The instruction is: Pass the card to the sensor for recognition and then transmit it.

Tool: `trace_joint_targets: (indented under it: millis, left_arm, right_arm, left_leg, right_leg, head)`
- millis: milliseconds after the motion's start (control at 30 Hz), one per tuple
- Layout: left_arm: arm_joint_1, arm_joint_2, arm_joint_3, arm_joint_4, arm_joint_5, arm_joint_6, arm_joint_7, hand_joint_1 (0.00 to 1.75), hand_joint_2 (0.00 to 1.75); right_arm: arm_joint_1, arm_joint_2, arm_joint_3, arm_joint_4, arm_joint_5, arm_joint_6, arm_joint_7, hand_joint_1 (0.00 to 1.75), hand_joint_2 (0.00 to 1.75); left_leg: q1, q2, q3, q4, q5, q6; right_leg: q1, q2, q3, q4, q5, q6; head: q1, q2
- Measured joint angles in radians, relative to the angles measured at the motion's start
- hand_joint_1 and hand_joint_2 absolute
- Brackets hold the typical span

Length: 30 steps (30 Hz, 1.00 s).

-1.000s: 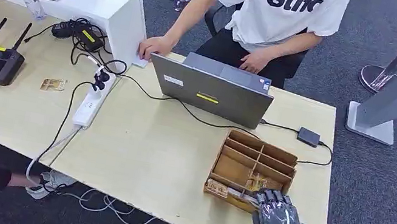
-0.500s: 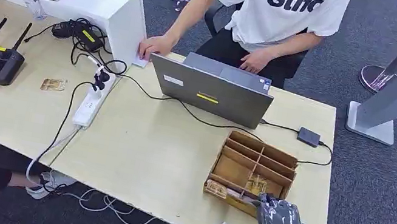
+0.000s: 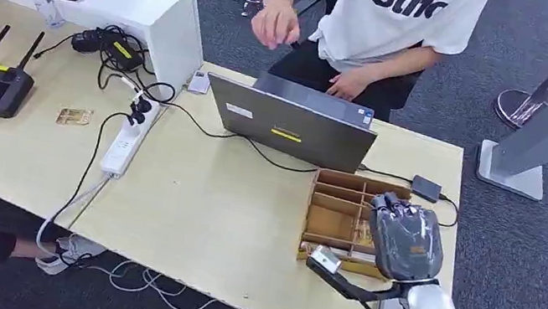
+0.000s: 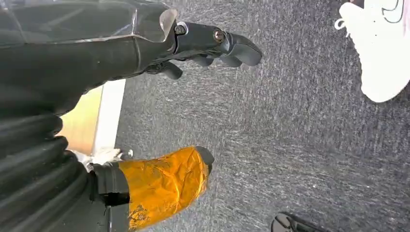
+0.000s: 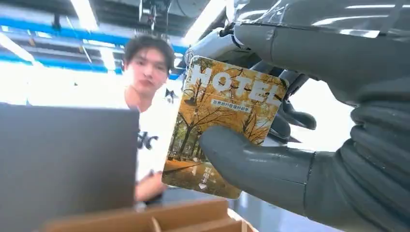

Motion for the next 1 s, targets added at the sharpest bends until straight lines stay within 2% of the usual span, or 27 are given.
trace_joint_targets:
  millis: [67,200,333,533,833,867,900,933,1000]
  left_arm:
    - [-0.002,0.003,-0.001,0.0,-0.014,-0.004,0.003,0.0,1.75]
    - [-0.004,0.005,-0.005,0.0,-0.031,-0.011,0.003,0.0,1.75]
    - [-0.014,0.01,-0.021,0.0,-0.055,-0.02,0.003,0.0,1.75]
    - [-0.018,0.017,-0.034,0.0,-0.067,-0.025,0.005,0.0,1.75]
    - [-0.019,0.018,-0.038,0.0,-0.068,-0.025,0.006,0.0,1.75]
    - [-0.019,0.018,-0.04,0.0,-0.069,-0.025,0.006,0.0,1.75]
    - [-0.019,0.018,-0.042,0.0,-0.069,-0.024,0.007,0.0,1.75]
    - [-0.019,0.018,-0.043,0.0,-0.07,-0.025,0.008,0.0,1.75]
    - [-0.019,0.018,-0.044,0.0,-0.07,-0.025,0.008,0.0,1.75]
  right_arm:
    - [-0.025,0.026,0.015,-0.079,-0.103,0.026,-0.088,1.75,1.75]
    - [-0.061,0.057,0.034,-0.071,-0.187,0.106,-0.116,1.75,1.75]
    - [-0.159,0.123,0.037,0.033,-0.312,0.201,-0.112,1.75,1.75]
    - [-0.275,0.201,0.005,0.172,-0.367,0.218,-0.092,1.75,1.75]
    - [-0.326,0.238,-0.018,0.227,-0.381,0.213,-0.085,1.75,1.75]
    - [-0.327,0.244,-0.028,0.228,-0.393,0.21,-0.08,1.47,1.75]
    - [-0.328,0.251,-0.04,0.227,-0.409,0.209,-0.074,0.93,1.75]
    - [-0.329,0.259,-0.054,0.227,-0.429,0.208,-0.073,0.0,1.75]
    - [-0.326,0.269,-0.083,0.217,-0.493,0.213,-0.097,0.0,1.75]
  left_leg:
    - [0.0,0.0,0.0,0.0,0.0,0.0]
    - [0.0,0.0,-0.001,0.0,0.0,0.0]
    - [0.001,0.001,-0.001,0.0,0.002,-0.001]
    - [0.001,0.0,-0.001,0.0,0.003,-0.002]
    - [0.001,-0.001,-0.001,0.0,0.003,-0.002]
    - [0.001,-0.001,-0.001,0.0,0.003,-0.002]
    - [0.001,-0.001,-0.001,0.0,0.003,-0.002]
    - [0.001,-0.001,-0.001,0.0,0.003,-0.002]
    - [0.001,-0.001,-0.002,0.0,0.003,-0.002]
  right_leg:
    - [0.0,0.001,0.0,0.0,0.0,0.0]
    - [0.0,0.001,0.0,0.0,0.0,0.0]
    - [0.0,0.001,-0.001,0.0,0.002,-0.002]
    - [0.0,0.001,-0.001,0.001,0.003,-0.002]
    - [0.0,0.0,-0.001,0.001,0.002,-0.002]
    - [0.0,0.0,-0.001,0.001,0.002,-0.002]
    - [0.0,0.0,-0.001,0.001,0.002,-0.002]
    - [0.0,0.0,-0.001,0.001,0.002,-0.002]
    - [0.0,0.0,-0.002,0.0,0.002,-0.002]
  head:
    - [0.0,0.0]
    - [0.0,0.0]
    - [0.0,0.0]
    - [0.0,0.0]
    - [0.0,0.0]
    - [0.0,0.0]
    - [0.0,0.0]
    - [0.0,0.0]
    - [0.0,0.0]
